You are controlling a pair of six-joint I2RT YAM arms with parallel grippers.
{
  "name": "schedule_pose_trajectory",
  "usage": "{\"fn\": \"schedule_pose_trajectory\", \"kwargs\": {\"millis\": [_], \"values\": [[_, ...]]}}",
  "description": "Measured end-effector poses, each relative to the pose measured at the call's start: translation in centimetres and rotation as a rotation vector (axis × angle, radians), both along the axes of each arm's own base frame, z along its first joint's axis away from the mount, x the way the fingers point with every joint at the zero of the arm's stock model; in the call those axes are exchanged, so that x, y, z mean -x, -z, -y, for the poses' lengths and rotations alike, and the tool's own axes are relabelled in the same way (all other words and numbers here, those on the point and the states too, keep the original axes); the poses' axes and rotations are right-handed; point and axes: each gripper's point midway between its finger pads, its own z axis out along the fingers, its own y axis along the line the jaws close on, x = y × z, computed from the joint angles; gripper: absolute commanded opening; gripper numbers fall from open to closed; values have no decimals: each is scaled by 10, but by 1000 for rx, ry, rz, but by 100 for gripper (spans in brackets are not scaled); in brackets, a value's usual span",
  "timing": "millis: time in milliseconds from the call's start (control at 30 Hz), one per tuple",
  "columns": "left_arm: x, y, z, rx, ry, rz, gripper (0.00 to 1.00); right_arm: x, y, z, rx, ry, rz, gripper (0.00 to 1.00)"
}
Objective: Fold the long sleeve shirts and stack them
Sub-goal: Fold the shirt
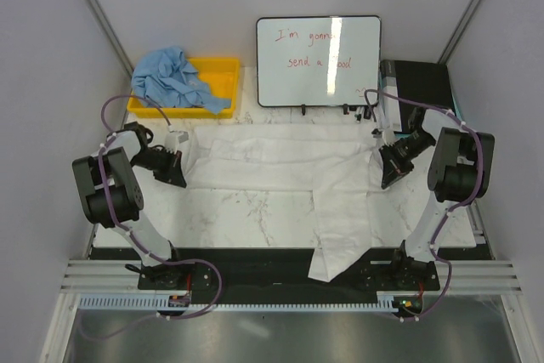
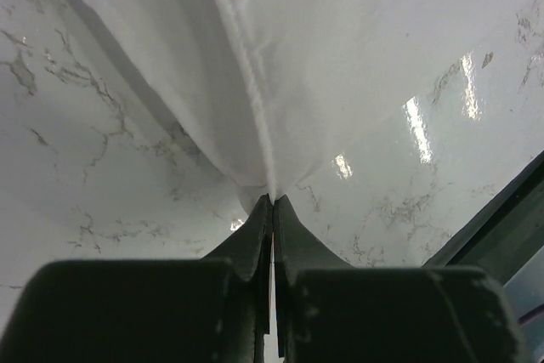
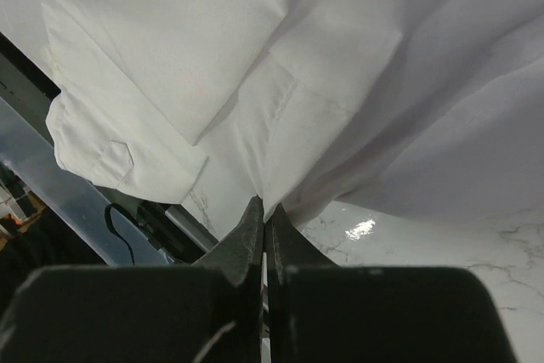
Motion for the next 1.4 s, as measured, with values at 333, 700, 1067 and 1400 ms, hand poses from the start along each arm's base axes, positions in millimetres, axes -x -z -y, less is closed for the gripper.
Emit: {"fn": "schedule_pose_trajectory", "kwargs": {"millis": [333,700,1067,1400], "values": [[3,3,-8,-43,27,-3,11,16,10,-19,54,-49,-71,45],[-16,-61,-7,2,36,244,59,-49,-40,33,127,59,146,48],[-27,-57,77,22,296,342,54,-48,-13,12,114,49,105,37],[-30,6,55,-117,265,213,55,-35,26,22,181,55,44,39]]}}
